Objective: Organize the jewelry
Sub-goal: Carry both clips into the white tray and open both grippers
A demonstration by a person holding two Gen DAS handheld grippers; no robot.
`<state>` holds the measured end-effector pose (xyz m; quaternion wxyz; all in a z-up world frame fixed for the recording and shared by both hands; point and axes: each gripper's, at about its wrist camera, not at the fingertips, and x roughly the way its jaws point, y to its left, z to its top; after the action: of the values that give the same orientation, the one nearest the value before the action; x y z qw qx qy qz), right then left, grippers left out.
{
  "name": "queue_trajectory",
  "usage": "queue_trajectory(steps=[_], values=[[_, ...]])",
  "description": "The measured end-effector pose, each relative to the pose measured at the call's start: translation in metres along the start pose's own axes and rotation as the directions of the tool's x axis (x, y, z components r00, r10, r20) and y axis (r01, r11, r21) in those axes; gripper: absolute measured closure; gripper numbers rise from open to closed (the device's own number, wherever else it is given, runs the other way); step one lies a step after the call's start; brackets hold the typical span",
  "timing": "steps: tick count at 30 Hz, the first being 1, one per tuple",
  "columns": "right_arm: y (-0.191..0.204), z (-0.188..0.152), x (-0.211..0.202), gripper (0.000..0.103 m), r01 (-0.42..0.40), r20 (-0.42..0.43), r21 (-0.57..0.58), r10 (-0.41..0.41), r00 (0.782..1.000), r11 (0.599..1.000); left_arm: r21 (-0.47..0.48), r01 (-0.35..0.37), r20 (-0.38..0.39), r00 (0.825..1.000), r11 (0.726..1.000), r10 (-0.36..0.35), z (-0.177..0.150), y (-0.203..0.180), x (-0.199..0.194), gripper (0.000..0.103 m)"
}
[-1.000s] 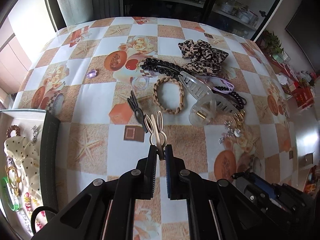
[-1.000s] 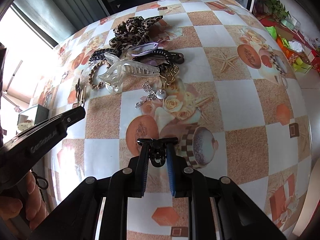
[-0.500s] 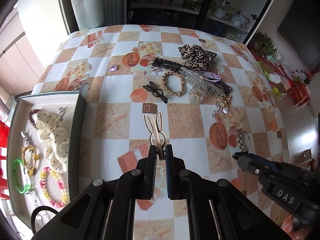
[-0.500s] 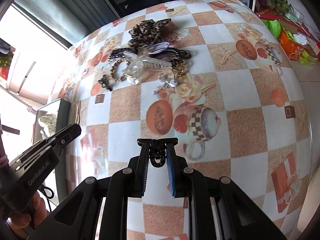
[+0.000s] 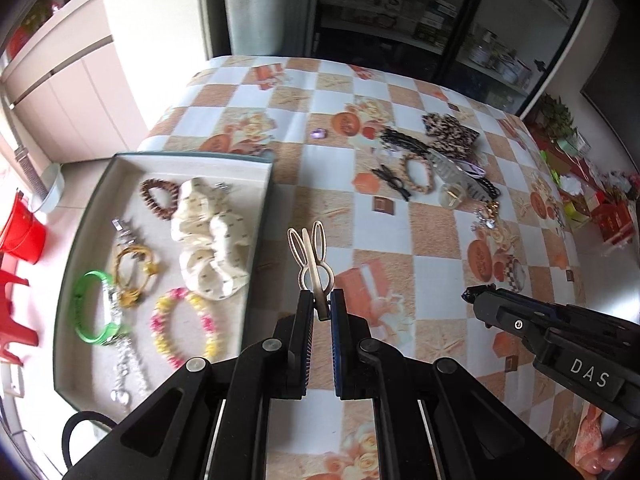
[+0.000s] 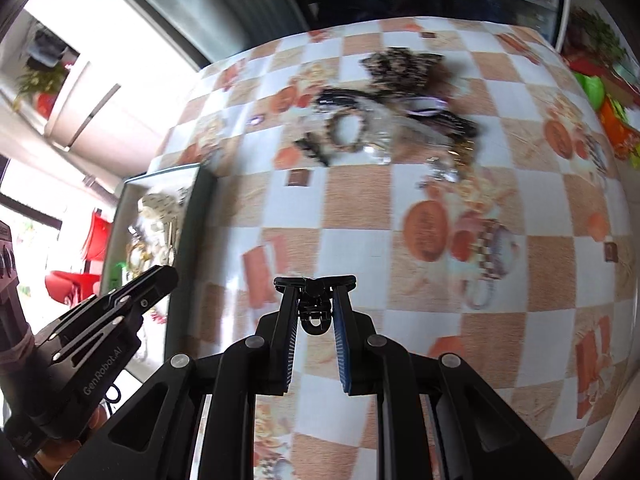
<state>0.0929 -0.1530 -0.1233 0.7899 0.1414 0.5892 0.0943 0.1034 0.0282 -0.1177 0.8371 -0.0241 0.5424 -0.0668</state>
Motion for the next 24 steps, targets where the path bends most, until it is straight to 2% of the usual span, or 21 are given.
queue_trajectory(steps=[6, 14, 19, 24], values=[[0.054, -0.001, 0.017, 0.084, -0.053, -0.038, -0.105, 0.050, 0.998, 0.993, -0.091, -0.058, 0.001, 0.998, 0.994, 0.059, -0.019, 0.050, -0.012, 0.092], [0.125, -0.008, 0.052, 0.084, -0.121, -0.125, -0.232, 0.094, 0.988, 0.965, -0.206, -0.164, -0.047, 0.986, 0.965, 0.158, -0.054, 0.120, -0.014, 0.092], [0.161, -0.013, 0.080, 0.084, -0.144, -0.178, -0.297, 0.094, 0.980, 0.944, -0.256, -0.205, -0.080, 0.978, 0.945, 0.190, -0.068, 0.150, -0.004, 0.092], [0.184, -0.016, 0.107, 0.084, -0.139, -0.214, -0.342, 0.067, 0.975, 0.929, -0.273, -0.225, -0.109, 0.973, 0.935, 0.203, -0.074, 0.166, 0.011, 0.092]])
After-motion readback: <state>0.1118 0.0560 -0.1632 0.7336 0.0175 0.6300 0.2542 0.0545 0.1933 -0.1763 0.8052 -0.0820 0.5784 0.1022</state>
